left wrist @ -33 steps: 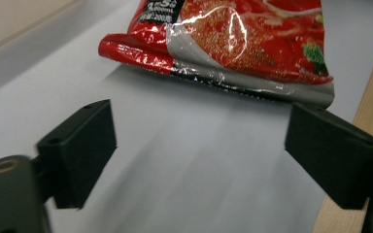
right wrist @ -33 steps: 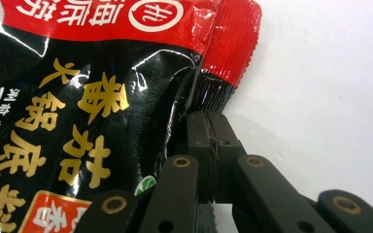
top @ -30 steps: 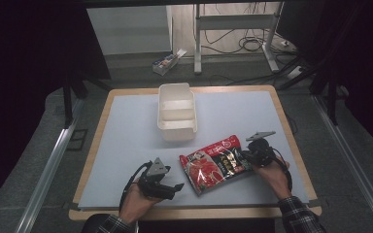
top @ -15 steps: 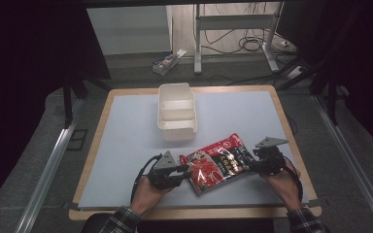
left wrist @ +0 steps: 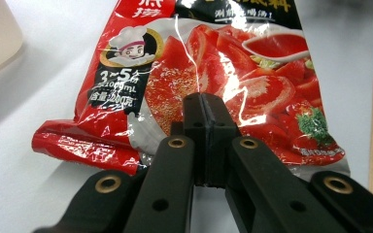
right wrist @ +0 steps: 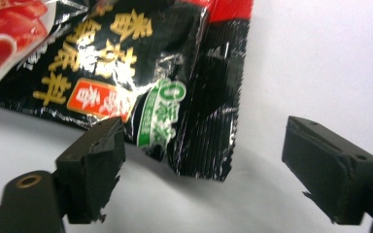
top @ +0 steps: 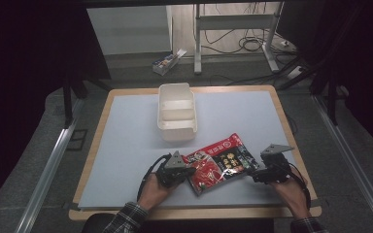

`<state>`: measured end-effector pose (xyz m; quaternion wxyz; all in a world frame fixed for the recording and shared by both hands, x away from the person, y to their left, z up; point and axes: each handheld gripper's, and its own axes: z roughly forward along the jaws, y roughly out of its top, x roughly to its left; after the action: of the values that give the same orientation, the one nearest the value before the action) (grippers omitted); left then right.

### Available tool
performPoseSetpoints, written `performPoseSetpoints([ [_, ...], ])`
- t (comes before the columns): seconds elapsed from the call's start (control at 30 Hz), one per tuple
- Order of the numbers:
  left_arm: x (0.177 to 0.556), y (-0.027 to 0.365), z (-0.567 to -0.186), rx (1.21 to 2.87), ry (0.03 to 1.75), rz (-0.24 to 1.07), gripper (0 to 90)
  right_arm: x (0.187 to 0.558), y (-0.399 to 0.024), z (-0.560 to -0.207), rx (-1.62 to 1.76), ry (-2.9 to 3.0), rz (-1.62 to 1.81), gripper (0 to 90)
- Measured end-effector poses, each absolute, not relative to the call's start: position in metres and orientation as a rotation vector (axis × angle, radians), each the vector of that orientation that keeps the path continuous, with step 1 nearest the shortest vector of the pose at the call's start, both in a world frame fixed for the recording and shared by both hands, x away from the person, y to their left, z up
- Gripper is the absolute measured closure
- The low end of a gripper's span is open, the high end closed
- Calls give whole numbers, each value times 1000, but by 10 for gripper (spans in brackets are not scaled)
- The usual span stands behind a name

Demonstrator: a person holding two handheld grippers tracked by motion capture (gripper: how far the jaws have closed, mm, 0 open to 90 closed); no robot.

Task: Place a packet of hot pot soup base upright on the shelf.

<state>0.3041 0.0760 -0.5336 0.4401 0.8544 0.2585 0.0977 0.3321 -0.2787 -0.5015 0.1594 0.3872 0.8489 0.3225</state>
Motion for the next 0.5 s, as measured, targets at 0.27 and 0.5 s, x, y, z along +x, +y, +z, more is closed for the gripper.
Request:
performPoseSetpoints([
  [0.27, 304, 80, -537, 2105, 652, 219, 900, 325, -285, -509, 1062, 2510, 940, 85],
  [0.5, 304, 85, -538, 2114, 700, 161, 900, 323, -290, -507, 1091, 2516, 1013, 23],
])
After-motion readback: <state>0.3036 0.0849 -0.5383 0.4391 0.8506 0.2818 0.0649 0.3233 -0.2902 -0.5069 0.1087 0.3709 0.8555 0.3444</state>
